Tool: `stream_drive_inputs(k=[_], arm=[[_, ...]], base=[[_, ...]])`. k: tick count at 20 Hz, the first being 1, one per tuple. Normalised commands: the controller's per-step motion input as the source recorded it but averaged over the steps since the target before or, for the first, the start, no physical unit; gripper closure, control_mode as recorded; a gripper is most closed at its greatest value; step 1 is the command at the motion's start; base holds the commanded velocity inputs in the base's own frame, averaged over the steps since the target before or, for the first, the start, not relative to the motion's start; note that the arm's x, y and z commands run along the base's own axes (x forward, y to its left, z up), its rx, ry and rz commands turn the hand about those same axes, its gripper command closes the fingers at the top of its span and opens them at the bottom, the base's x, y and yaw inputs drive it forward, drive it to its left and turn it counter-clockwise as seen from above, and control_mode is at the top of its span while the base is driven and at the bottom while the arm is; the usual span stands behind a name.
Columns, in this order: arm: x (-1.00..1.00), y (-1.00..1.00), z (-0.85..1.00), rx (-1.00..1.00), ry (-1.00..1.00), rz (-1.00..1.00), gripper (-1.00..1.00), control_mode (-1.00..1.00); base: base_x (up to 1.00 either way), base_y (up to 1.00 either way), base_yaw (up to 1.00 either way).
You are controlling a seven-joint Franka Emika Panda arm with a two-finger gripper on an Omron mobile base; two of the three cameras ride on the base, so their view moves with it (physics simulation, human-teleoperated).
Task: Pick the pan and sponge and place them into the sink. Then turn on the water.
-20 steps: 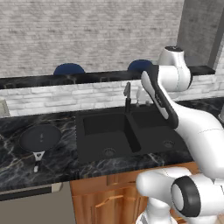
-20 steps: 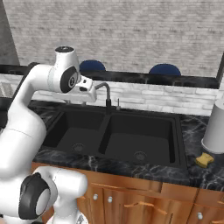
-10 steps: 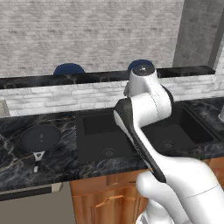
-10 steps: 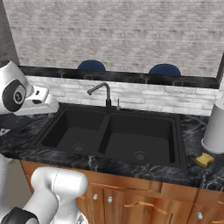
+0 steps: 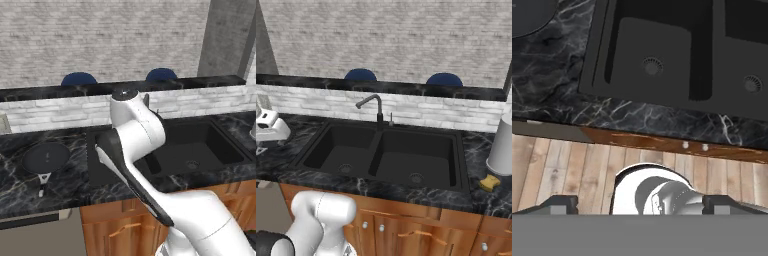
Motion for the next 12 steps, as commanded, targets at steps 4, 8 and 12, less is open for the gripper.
stream_drive_inputs(k=[4,8,12], arm=[[-0.05,1.0,-0.13,0.0,0.35,0.0,-1.0,-1.0],[0.0,1.0,-0.28,0.0,0.23,0.0,-1.0,-1.0],[0.0,0.94,-0.32,0.0,0.15,0.0,-1.0,-1.0]], base=[[0.0,0.0,0.0],[0.0,0.0,0.0],[0.0,0.0,0.0]])
